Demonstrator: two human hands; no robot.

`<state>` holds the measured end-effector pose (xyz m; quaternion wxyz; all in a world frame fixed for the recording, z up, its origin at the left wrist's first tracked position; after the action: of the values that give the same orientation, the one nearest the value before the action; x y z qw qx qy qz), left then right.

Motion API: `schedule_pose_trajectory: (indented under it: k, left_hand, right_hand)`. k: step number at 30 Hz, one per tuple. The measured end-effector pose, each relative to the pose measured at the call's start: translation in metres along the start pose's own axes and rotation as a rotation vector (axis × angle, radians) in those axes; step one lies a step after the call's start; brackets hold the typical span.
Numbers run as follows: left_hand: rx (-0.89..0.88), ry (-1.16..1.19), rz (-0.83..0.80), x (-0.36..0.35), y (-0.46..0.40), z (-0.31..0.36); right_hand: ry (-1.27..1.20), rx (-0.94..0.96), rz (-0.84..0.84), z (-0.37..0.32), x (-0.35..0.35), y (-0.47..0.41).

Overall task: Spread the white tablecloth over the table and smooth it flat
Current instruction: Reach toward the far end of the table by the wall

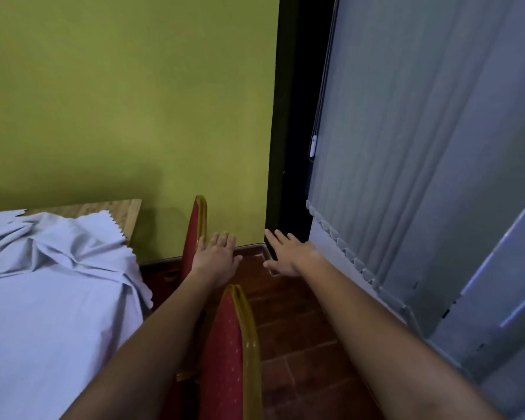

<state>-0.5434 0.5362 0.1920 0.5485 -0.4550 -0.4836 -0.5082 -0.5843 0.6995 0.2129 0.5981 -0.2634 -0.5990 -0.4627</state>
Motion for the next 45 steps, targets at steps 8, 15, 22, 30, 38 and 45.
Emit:
schedule_pose_trajectory:
  k: [8,15,22,30,38,45]
  left_hand:
    - [0.138,0.012,-0.008,-0.008,-0.093,0.051]
    - [0.134,-0.048,-0.075,-0.019,-0.126,0.047]
    - [0.533,-0.086,-0.037,-0.002,-0.187,-0.059]
    - [0.690,0.045,0.054,0.018,-0.319,-0.135]
    - [0.205,-0.099,-0.063,0.005,-0.422,-0.148]
    - [0.518,-0.042,-0.099,-0.006,-0.452,-0.251]
  right_hand:
    - [0.040,0.108,0.180,0.089,0.017,-0.094]
    - [0.004,0.074,0.135,0.133,0.014,-0.177]
    - [0.052,0.485,0.198,0.040,0.021,-0.271]
    - [0.186,0.529,0.343,0.040,0.095,-0.416]
    - [0.103,0.313,0.138,0.051,0.106,-0.545]
    - [0.154,0.499,0.121,-0.020,0.120,-0.644]
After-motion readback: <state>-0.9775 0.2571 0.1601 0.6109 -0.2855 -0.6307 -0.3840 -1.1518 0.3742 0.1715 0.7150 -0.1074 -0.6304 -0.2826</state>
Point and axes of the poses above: each hand's wrist, its own y-axis away from the middle knuckle, its own x-axis out of the back of the hand, z = x × y, the point moved 4 cm from there along -y, towards the middle knuckle, and after that the axes turned 6 degrees about y, right-handed, at the moved point
